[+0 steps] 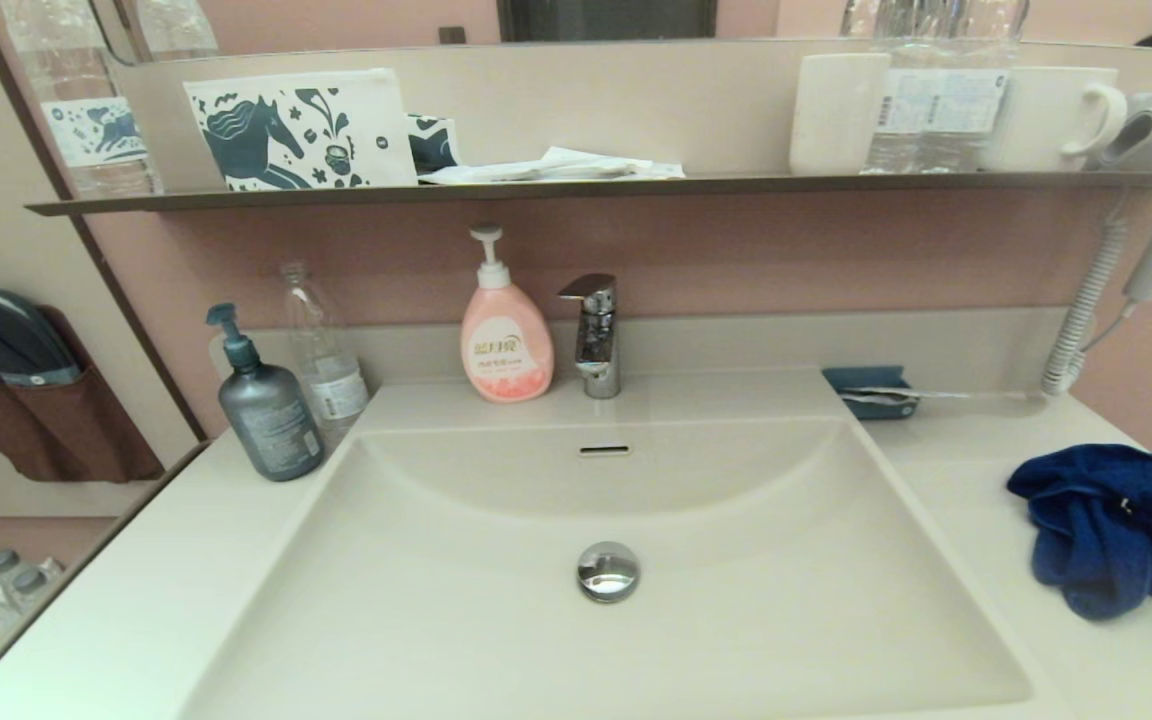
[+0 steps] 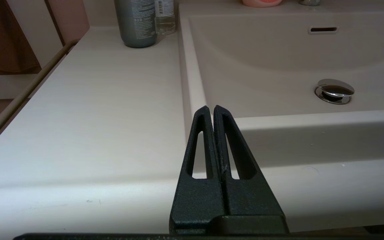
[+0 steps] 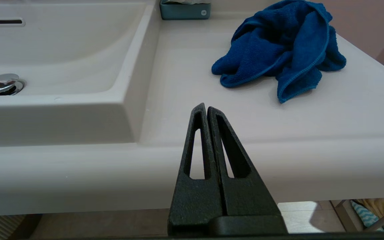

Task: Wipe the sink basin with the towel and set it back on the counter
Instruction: Turn on the faucet

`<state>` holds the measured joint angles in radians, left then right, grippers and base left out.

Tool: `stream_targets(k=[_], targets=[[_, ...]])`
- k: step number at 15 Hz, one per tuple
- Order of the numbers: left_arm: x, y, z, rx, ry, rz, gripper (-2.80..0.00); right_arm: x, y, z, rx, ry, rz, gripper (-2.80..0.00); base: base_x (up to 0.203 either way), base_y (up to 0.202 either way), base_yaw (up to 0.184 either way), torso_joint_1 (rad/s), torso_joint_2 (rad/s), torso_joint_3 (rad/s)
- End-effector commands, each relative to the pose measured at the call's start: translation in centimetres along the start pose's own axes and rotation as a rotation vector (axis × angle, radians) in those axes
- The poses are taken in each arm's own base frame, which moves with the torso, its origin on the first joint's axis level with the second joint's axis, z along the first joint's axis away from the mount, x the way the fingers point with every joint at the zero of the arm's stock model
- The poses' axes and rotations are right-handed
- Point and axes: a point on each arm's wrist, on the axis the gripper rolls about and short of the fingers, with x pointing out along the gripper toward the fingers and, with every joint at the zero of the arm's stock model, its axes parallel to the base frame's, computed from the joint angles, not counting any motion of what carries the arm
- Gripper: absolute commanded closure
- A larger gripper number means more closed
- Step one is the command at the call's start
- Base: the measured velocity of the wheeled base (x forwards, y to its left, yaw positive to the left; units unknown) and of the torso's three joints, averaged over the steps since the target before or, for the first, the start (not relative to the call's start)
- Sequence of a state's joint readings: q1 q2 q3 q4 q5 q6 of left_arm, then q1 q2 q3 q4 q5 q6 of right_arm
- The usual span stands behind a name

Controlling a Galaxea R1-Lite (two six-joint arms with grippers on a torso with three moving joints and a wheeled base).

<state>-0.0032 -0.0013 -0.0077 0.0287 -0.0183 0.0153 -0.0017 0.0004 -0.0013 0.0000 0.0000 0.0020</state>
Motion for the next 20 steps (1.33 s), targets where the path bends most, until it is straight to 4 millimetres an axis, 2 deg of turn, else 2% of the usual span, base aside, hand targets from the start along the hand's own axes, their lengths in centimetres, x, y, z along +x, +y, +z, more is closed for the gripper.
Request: stream_targets(k=[1, 20], targets=[[0.01, 0.0, 0.0, 0.0, 0.002, 0.0, 0.0, 0.0, 0.0, -0.01, 0.001, 0.0, 0.0, 0.0, 0.0, 0.0, 0.0, 0.0, 0.0, 0.0], [0.01, 0.0, 0.0, 0.0, 0.002, 0.0, 0.0, -0.01, 0.0, 0.01, 0.001, -0.001, 0.0, 0.0, 0.0, 0.0, 0.0, 0.0, 0.0, 0.0]])
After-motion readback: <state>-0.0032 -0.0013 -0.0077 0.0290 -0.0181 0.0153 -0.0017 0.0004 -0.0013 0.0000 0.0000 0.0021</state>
